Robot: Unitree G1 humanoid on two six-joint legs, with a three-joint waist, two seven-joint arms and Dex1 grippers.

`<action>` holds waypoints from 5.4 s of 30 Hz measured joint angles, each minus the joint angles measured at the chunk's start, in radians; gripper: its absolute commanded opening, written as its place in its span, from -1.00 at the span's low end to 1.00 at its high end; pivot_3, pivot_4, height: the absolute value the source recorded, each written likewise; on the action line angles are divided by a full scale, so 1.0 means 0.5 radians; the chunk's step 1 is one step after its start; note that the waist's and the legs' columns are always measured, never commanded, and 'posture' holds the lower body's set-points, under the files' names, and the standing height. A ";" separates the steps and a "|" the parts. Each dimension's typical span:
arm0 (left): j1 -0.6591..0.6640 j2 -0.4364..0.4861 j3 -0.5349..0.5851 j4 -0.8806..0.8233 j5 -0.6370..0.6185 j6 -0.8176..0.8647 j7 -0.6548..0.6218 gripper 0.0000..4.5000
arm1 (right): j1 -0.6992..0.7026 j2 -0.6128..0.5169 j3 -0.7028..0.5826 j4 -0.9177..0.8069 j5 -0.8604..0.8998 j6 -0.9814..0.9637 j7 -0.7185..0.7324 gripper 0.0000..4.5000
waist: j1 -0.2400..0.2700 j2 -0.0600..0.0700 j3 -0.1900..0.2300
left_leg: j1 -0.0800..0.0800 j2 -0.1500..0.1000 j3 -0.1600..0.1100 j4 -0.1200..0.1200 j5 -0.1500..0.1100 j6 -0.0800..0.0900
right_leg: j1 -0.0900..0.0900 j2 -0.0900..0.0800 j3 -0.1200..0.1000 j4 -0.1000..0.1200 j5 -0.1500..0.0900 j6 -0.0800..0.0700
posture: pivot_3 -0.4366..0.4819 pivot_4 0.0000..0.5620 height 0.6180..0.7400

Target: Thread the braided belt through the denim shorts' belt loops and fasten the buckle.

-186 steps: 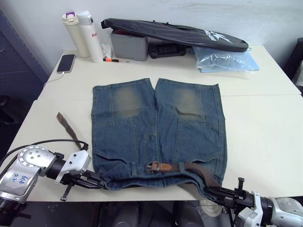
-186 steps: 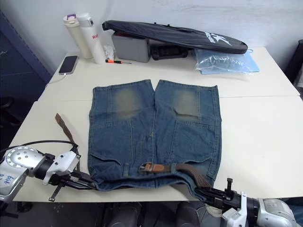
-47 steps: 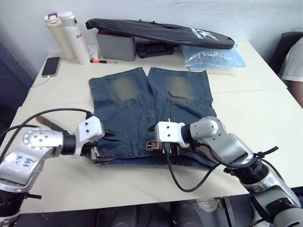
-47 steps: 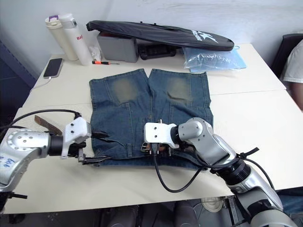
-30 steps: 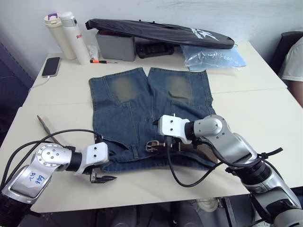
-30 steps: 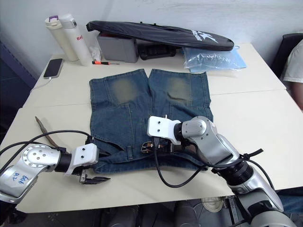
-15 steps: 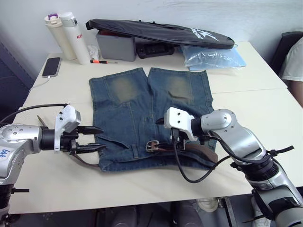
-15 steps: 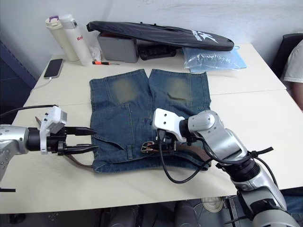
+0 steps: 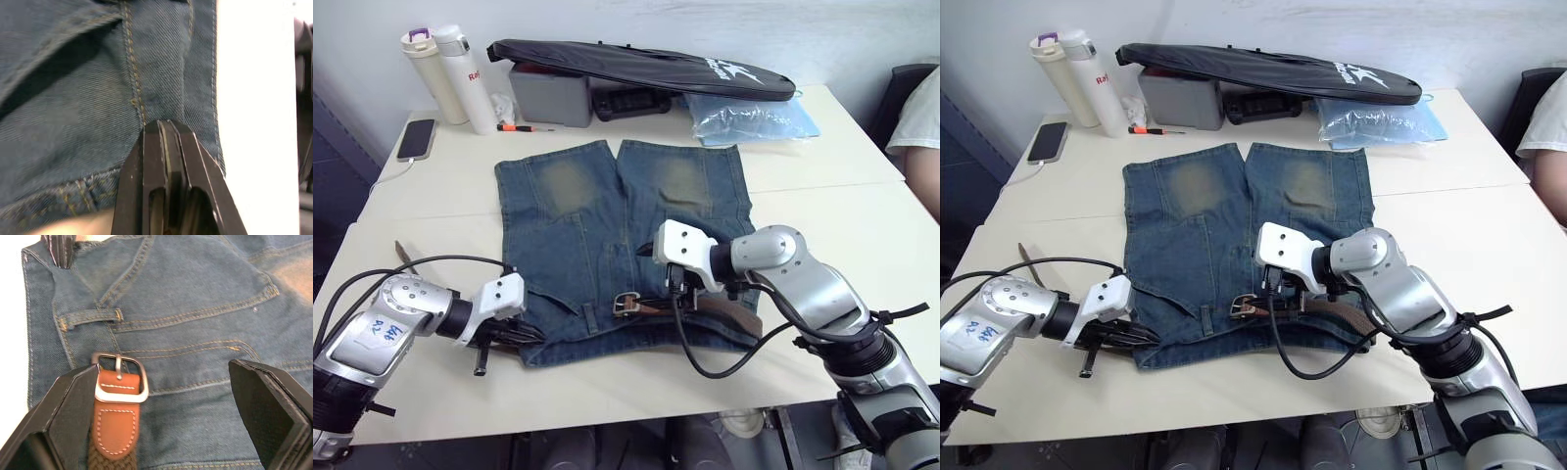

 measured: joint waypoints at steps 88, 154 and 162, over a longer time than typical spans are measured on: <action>-0.723 -0.770 1.699 0.936 0.081 1.776 2.488 -0.84 | -0.363 -0.259 -0.373 0.158 0.625 0.178 0.320 1.00 | 0.044 -0.024 0.002 | 0.022 0.005 0.019 -0.002 -0.004 -0.015 | 0.004 -0.003 0.003 0.004 0.001 0.001 | -0.05 -0.47 1.00; -1.211 -0.812 0.738 0.160 -0.471 1.189 0.645 0.98 | 0.091 -0.092 -0.225 0.007 0.118 -0.205 -0.341 -1.00 | 0.027 0.011 0.032 | -0.005 -0.040 -0.071 -0.005 0.033 0.011 | 0.059 -0.079 -0.180 -0.027 0.014 0.019 | -0.05 -0.47 1.00; -0.713 -0.787 1.127 -0.178 -1.869 2.362 1.124 0.98 | -0.006 0.019 -0.187 0.120 0.013 -0.367 -0.366 -1.00 | -0.003 0.008 0.034 | 0.004 -0.036 -0.063 -0.005 0.031 0.004 | 0.060 -0.070 -0.153 -0.025 0.014 0.019 | -0.05 -0.47 1.00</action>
